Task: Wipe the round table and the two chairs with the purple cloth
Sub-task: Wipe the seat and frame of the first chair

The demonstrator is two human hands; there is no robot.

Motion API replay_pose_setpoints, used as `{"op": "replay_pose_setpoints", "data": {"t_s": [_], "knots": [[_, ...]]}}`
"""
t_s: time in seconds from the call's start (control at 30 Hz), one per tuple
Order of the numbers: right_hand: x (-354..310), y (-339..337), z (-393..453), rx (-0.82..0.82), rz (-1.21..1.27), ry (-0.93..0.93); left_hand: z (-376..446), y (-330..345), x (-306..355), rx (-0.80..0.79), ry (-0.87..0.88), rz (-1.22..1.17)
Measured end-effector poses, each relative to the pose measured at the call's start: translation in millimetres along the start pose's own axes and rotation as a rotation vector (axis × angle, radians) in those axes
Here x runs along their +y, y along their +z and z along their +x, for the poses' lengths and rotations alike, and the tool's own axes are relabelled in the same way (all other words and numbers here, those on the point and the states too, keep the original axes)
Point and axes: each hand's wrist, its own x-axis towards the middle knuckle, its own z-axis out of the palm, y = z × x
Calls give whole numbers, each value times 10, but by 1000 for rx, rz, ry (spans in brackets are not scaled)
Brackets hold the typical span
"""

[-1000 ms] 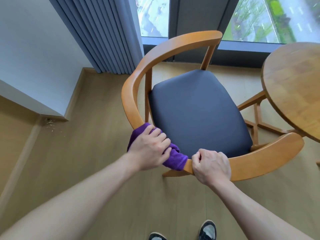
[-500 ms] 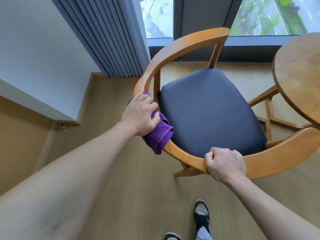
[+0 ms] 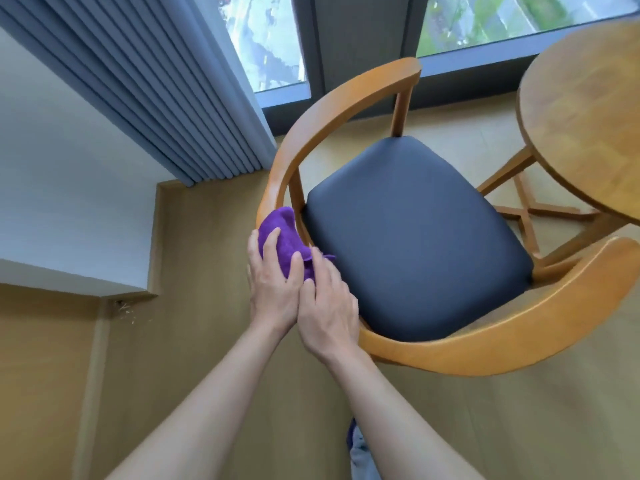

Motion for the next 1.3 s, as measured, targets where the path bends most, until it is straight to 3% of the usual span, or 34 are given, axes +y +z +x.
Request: {"op": "replay_pose_setpoints", "data": {"t_s": [0.07,0.27,0.47,0.6,0.7,0.93,1.07,1.13,1.2,1.3], "knots": [[-20,31,56,-24,-67,-35,103,-82,-48,-74,37,45],[-424,101,521,-179,-7,88,768,-304,-49,-368,-5,69],[-535,224,769,-144,-87,68,1143,-308,-93,-448,40,56],[-372,196,294,-50,-245,-42,744,-395,-230,-445,179,52],[-391,222,268,-33,-363,3,783,-464,-350,-545,372,259],[-839,480,1480,-61,-281,248,2257,-267,-231,-736,566,552],[-996,527,1955,65,-166,308,2718,-131,-119,-655,737,619],[-1025,524,1904,67,-151,255,2745,-106,-104,-593,695,450],[-1005,549,1710,11,-196,185,2653,-177,-179,-539,515,179],[-904,644,1634,-89,-456,125,2332,-405,-391,-491,221,-92]]}}
